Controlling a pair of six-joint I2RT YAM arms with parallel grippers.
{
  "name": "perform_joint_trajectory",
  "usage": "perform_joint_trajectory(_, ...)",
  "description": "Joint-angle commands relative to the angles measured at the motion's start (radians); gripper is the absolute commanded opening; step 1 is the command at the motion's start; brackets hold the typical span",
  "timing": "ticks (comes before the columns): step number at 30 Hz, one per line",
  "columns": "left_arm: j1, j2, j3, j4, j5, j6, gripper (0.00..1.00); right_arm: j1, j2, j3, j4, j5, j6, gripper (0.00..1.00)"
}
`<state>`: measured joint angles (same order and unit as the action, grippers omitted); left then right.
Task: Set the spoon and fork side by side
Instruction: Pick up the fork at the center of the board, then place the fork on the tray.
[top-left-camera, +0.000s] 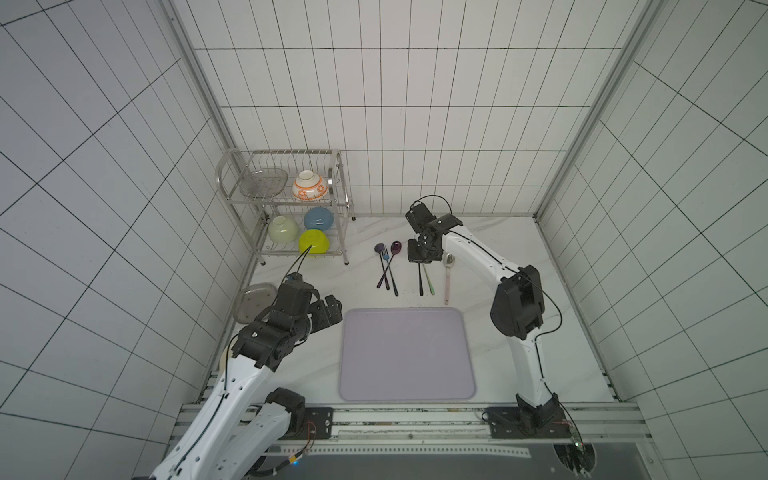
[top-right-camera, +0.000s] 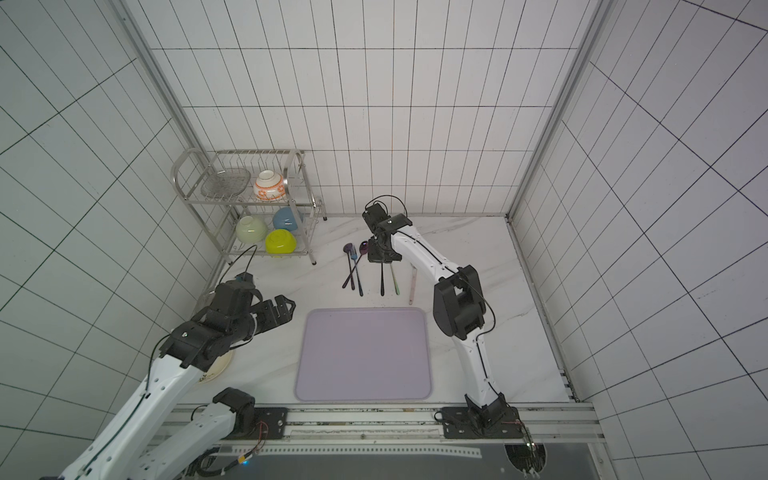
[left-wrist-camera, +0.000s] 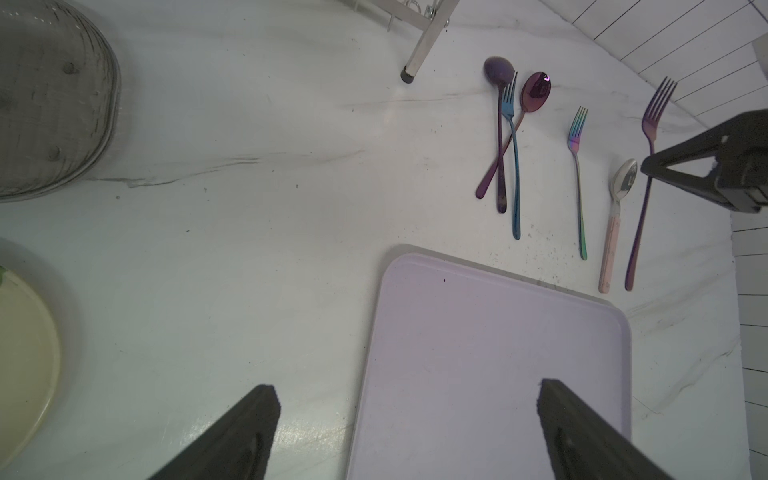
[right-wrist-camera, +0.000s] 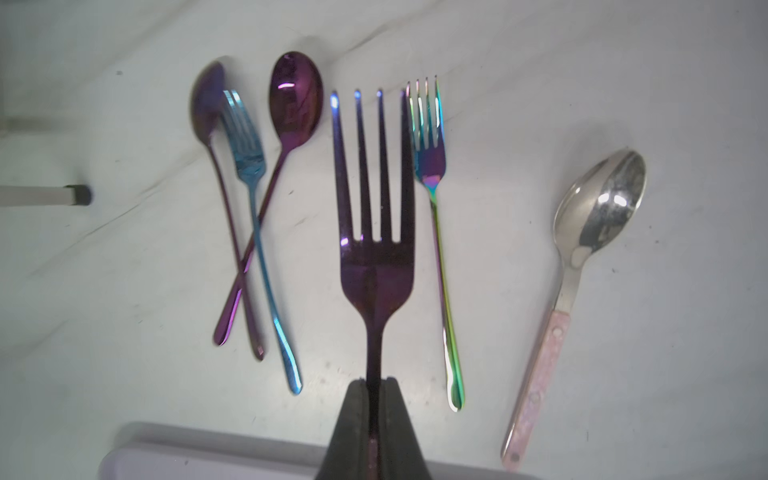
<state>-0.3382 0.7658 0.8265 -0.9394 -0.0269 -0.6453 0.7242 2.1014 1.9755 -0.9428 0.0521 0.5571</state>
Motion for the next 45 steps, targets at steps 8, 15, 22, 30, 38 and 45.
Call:
perform_joint_trajectory(8,0.004,-0.122,0.097,-0.193,-0.202,-0.074,0.98,0.368,-0.179,-0.320,0.076,0.073,0.545,0.00)
perform_joint_trajectory(15,0.004,-0.250,0.164,-0.333,-0.198,-0.143,0.98,0.515,-0.029,-0.221,0.019,0.082,0.696,0.00)
perform_joint_trajectory(22,0.004,-0.324,0.193,-0.404,-0.188,-0.147,0.98,0.548,0.094,-0.132,0.041,0.059,0.738,0.00)
perform_joint_trajectory(30,0.004,-0.423,0.124,-0.414,-0.145,-0.144,0.99,0.590,0.196,-0.026,0.015,0.054,0.705,0.00)
perform_joint_trajectory(38,0.004,-0.442,0.097,-0.426,-0.135,-0.127,0.99,0.596,0.244,0.004,-0.034,0.053,0.658,0.00)
perform_joint_trajectory(45,0.005,-0.471,0.087,-0.427,-0.131,-0.134,0.99,0.600,0.261,0.016,-0.025,0.034,0.630,0.00)
